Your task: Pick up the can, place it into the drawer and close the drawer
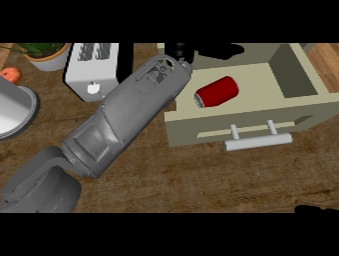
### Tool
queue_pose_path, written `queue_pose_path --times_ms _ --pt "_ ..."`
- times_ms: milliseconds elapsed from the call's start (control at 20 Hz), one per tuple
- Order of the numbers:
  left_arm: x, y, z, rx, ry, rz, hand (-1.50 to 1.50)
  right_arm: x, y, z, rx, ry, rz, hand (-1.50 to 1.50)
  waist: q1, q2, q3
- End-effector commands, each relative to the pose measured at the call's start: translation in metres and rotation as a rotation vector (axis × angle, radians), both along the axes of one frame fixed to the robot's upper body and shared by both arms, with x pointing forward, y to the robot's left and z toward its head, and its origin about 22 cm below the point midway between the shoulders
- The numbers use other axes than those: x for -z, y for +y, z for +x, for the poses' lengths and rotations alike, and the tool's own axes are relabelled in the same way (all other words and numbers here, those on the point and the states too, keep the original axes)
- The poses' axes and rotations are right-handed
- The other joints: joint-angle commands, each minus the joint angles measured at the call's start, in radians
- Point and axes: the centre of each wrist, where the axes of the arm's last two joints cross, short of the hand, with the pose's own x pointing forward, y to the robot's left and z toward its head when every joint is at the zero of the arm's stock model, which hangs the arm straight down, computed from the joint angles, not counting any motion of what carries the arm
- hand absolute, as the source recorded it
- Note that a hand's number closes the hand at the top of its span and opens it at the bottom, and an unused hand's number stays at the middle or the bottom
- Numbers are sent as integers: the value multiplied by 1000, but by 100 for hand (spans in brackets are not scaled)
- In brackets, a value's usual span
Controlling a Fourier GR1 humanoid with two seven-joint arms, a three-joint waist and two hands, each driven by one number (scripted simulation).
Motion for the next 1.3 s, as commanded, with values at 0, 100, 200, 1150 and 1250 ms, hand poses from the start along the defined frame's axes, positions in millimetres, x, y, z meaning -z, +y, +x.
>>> queue_pose_path --times_ms 0,100,200,1150,1250 --pt "-7 -1 1 6 -20 -39 -150 -2 2 5 -6 -53 -109 -150 10 2 0" --pt "-14 -12 -8 14 -16 -85 -150 -12 7 6 -30 -67 -187 -150 -1 -2 0" --pt "-26 -11 -3 31 -8 -93 -150 -12 12 5 8 -80 -229 -150 26 -5 0" --pt "-25 -7 -6 18 -36 -110 -150 63 49 70 152 22 -875 -150 125 -27 -1" --pt "-41 11 -2 23 -20 -115 -150 75 57 83 187 34 -853 -150 151 -34 -1"
